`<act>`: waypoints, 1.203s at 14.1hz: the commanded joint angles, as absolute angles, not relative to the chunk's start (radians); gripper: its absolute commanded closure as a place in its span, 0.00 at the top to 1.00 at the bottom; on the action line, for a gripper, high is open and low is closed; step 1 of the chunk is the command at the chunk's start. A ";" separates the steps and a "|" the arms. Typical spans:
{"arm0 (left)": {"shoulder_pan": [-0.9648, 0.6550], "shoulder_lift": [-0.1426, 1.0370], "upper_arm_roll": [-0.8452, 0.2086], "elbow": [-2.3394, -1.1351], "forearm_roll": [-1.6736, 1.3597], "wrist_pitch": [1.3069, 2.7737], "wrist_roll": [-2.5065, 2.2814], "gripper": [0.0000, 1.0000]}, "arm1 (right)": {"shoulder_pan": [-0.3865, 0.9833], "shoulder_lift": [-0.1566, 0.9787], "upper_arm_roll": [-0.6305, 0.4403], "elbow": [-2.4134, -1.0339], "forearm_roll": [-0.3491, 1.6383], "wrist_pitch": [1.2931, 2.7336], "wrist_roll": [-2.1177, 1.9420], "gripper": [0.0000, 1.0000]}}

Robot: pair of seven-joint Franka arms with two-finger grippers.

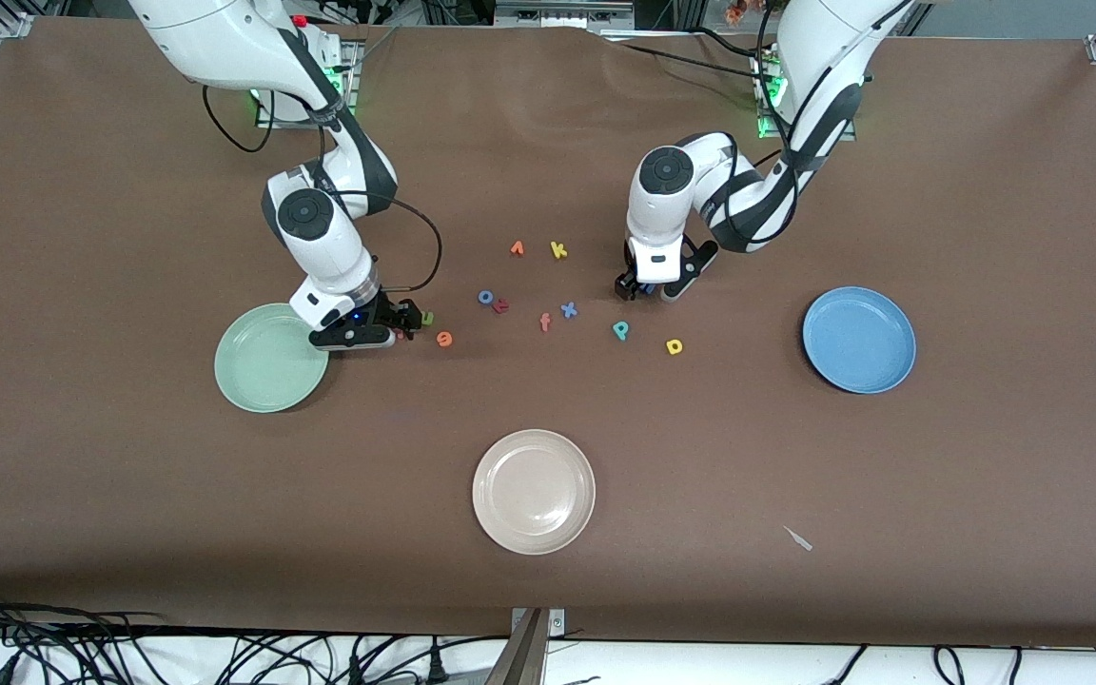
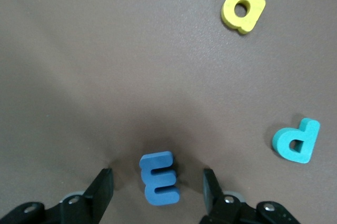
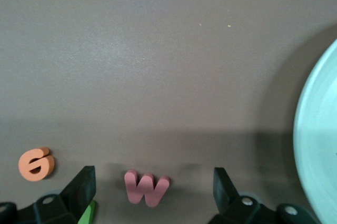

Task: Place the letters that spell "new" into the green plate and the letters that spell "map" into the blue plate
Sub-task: 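Grasp the blue m with the left gripper while the right gripper grasps w, then drop the blue m on the blue plate while the right gripper drops w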

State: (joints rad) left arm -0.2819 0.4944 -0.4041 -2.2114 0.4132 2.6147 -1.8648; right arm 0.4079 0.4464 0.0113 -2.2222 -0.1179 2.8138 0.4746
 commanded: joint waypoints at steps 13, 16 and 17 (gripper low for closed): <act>-0.276 0.511 -0.408 -2.103 0.417 2.461 -1.766 0.00 | 0.428 0.471 0.008 -2.246 -0.135 2.869 0.534 0.73; -0.267 0.519 -0.408 -2.034 0.330 2.308 -1.526 0.00 | 0.433 0.474 0.008 -2.246 -0.135 2.869 0.534 0.65; -0.261 0.520 -0.407 -1.987 0.287 2.224 -1.425 0.00 | 0.433 0.474 0.008 -2.246 -0.135 2.869 0.534 0.62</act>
State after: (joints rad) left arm -0.2739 0.4971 -0.4046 -2.0782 0.3622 2.3467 -1.6080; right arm 0.4234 0.4664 0.0107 -2.2363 -0.1180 2.8434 0.5089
